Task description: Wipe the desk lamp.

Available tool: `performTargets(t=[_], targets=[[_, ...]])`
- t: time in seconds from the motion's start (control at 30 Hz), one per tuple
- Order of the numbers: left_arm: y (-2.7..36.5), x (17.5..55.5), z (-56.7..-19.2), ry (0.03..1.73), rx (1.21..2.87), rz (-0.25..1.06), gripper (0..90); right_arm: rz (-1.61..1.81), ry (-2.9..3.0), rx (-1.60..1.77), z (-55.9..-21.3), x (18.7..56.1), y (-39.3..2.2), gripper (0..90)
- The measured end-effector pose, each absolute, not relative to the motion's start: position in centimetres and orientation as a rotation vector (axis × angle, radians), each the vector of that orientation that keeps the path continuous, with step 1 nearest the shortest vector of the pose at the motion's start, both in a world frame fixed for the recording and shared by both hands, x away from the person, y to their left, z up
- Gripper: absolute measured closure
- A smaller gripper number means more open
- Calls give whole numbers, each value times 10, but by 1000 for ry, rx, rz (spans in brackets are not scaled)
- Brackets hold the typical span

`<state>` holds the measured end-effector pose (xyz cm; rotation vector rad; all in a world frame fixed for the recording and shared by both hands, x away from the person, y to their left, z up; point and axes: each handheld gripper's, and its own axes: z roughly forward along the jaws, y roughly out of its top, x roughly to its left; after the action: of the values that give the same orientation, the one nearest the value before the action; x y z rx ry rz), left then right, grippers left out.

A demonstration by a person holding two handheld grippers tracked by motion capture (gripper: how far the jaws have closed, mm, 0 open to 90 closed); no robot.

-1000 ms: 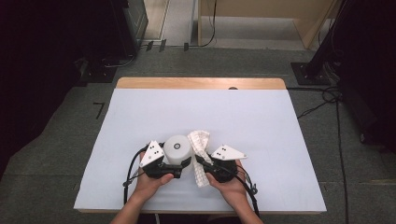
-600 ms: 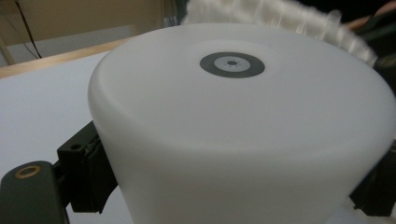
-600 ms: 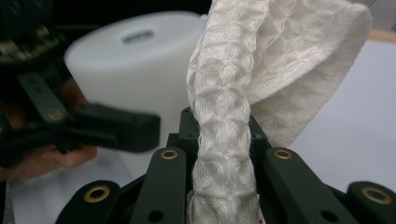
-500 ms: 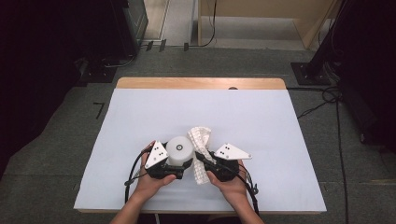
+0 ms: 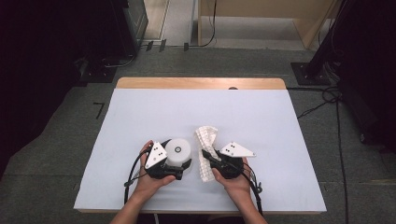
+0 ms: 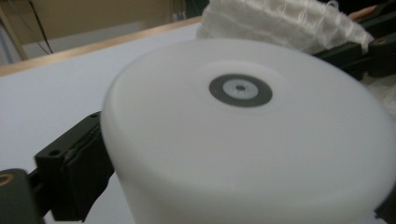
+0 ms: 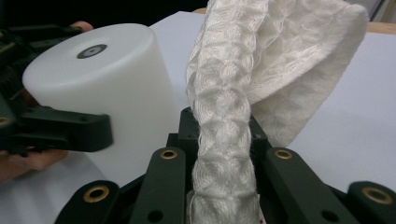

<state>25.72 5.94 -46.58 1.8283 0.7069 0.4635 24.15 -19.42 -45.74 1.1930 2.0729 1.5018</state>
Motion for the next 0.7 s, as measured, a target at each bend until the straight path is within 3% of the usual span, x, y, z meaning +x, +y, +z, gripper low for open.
performTargets(t=[0.2,0.47,0.5,0.7], targets=[[55,249,-465,765,1803,493,0,1497,2058,1203,-459,243,-198,761],[31,236,-475,1027,1794,616,39,1459,2065,1217,-463,245,-197,760],[32,235,-475,1027,1786,621,75,1451,2072,1223,-464,245,-196,760],[46,244,-470,931,1790,536,83,1406,2128,1234,-472,246,-189,760]])
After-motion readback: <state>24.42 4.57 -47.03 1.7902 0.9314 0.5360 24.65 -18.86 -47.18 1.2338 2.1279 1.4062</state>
